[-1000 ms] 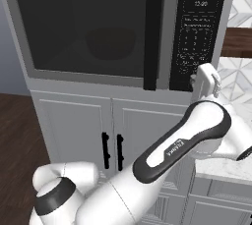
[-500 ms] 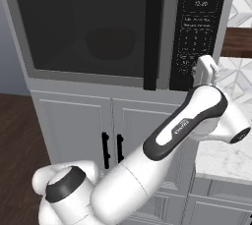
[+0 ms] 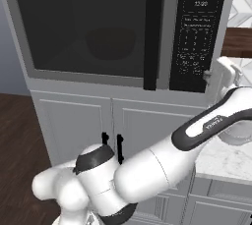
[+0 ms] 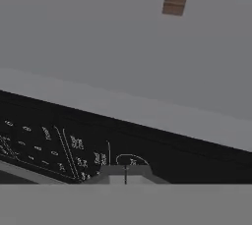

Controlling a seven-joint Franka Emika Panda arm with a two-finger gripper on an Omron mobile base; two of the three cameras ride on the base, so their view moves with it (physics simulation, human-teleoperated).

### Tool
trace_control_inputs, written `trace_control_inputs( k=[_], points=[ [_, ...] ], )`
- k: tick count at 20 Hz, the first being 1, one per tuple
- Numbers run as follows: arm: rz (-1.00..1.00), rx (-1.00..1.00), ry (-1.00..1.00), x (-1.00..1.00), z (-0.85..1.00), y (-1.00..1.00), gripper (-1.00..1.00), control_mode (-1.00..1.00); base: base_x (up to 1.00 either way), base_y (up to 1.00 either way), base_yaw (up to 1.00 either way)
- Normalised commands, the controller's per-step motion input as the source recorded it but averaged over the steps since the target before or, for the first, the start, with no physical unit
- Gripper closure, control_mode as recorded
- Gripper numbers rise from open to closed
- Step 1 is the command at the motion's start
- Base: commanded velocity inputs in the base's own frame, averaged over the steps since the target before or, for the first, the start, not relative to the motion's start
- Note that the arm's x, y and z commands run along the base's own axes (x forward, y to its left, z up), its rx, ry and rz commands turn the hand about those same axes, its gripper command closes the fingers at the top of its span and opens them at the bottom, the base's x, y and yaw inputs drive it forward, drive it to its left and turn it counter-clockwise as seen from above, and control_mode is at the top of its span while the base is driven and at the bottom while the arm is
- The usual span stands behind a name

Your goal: Open the microwave, place the bowl with waffle inside the microwave, then close the microwave door and turn it on.

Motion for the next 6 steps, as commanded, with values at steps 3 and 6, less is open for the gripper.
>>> trace_control_inputs(
  k=[3,6],
  points=[
    [-0.12,-0.04,-0.13,-1.0,-0.23,-0.03,1.0,-1.0,0.0,0.0,0.0],
    [-0.11,-0.06,-0.28,-1.0,-0.46,0.5,1.0,-1.0,0.0,0.0,0.0]
  ],
)
